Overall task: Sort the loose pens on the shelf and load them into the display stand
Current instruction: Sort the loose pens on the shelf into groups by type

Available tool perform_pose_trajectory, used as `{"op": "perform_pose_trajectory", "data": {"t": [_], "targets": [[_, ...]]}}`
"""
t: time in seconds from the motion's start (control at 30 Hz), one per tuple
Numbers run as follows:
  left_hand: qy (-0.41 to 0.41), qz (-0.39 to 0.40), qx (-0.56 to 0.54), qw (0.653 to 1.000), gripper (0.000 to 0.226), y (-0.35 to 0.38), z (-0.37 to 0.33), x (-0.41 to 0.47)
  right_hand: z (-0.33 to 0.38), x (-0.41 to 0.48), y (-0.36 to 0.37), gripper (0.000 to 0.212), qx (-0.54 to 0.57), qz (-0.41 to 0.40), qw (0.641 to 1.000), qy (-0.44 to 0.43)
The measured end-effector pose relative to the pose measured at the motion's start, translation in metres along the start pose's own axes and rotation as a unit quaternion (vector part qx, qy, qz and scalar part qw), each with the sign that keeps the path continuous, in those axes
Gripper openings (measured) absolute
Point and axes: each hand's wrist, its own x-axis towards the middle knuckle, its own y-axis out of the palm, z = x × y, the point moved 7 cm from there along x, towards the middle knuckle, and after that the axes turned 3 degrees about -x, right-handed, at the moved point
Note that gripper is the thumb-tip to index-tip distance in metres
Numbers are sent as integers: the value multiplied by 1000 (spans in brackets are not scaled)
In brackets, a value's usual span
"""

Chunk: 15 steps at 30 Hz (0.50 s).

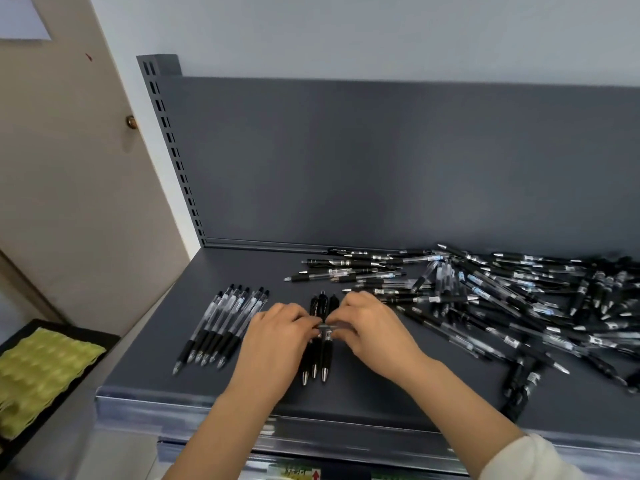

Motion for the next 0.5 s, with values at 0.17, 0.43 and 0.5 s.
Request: {"op": "perform_pose_trajectory", "data": {"t": [0.17,0.43,0.5], "targets": [[-106,-35,-25,993,14,-17,34,-7,-31,8,-6,46,-18,3,997,73],[-221,-30,28,974,1,-23,67,-28,-86,22,-5,24,-160,45,974,153],[-230,-17,38,972,1,-21,70,-31,-87,25,-2,23,-166,44,973,152]]}}
